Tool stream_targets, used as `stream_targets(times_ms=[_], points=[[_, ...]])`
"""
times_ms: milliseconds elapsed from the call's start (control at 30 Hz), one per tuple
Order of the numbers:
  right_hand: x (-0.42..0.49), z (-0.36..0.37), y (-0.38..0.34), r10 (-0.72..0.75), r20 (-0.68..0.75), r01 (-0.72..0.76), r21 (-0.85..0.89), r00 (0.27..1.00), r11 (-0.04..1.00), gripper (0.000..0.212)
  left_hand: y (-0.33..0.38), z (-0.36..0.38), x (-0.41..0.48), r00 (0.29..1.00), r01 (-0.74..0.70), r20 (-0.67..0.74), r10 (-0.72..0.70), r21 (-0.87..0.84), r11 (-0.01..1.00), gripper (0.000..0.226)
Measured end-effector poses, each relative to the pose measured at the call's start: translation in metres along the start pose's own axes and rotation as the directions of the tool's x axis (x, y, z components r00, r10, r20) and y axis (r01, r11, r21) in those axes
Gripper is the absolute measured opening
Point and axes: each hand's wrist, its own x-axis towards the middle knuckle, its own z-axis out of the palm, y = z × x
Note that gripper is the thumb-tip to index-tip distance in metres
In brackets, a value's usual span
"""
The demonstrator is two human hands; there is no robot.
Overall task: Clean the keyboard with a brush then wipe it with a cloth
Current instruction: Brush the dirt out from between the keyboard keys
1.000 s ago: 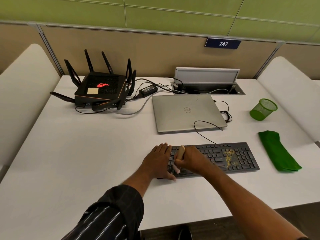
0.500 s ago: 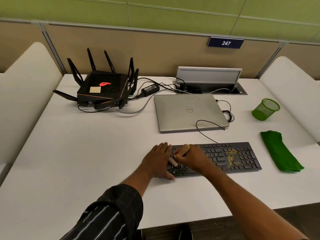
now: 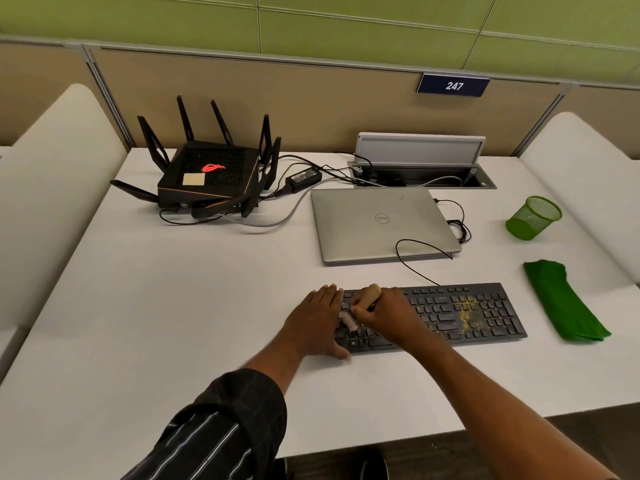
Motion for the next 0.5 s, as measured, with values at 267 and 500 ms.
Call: stream_targets(times_ms=[267, 500], points=[[0.0013, 0.0091, -0.0041, 0.039, 0.155, -0.028, -0.075, 0.987, 0.997, 0.005, -0.0063, 0.0007, -0.0015, 1.000, -0.009, 0.012, 0.010, -0.005, 1.000, 0.134], [0.0056, 0.0084, -0.0058, 0.033, 0.102, -0.026, -0.062, 0.994, 0.998, 0.007, -0.0103, 0.0013, -0.0024, 1.000, -0.026, -0.003, 0.026, -0.006, 1.000, 0.133]])
